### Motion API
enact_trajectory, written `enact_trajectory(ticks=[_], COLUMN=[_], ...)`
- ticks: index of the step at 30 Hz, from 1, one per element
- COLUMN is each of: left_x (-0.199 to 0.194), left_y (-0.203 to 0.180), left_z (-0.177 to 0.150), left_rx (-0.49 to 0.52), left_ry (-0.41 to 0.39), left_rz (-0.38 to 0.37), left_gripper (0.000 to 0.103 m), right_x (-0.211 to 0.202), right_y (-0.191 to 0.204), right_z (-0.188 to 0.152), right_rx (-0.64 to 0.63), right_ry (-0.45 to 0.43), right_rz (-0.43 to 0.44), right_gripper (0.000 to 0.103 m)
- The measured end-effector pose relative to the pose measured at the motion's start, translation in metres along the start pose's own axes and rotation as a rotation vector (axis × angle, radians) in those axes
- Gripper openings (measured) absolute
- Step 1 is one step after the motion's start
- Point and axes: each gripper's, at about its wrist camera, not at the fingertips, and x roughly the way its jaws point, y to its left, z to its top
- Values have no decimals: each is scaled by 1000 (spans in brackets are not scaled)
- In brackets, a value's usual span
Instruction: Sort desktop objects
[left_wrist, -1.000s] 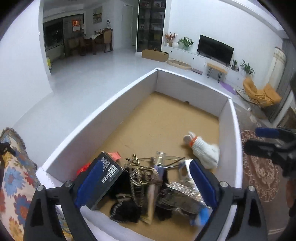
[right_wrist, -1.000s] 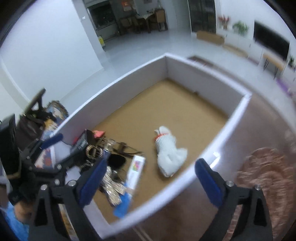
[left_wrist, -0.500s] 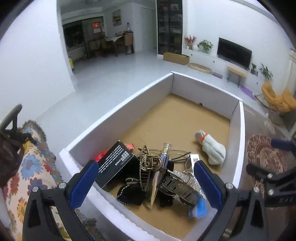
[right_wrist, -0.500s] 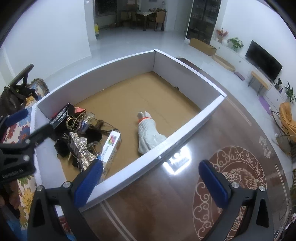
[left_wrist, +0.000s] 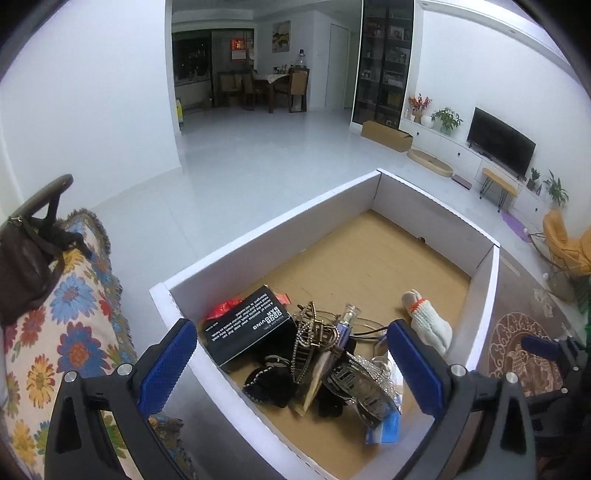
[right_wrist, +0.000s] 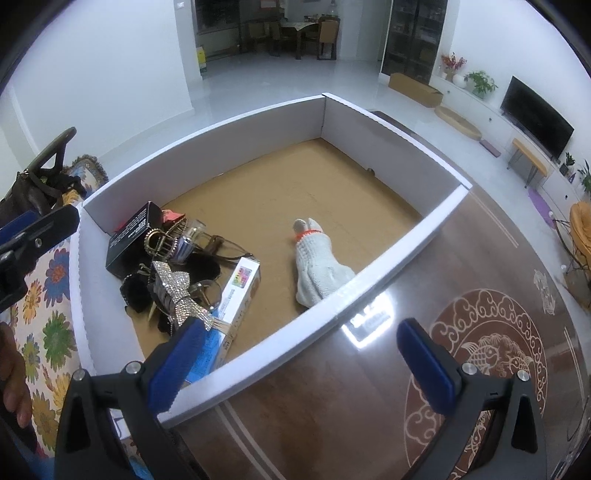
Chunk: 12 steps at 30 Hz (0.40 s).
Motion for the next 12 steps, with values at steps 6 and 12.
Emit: enact_trajectory(ticks=[6,12], left_x=[4,10], left_y=[1,6], left_z=[2,4], left_rx=[-6,-29], left_ry=[24,46], left_rz=[1,-39], left_gripper=[103,103], right_x=[2,3], right_y=[4,5], right_z=[4,7], right_rx=[-10,-5], right_ry=[1,-2], right_rz=[3,7], right_gripper=[103,103])
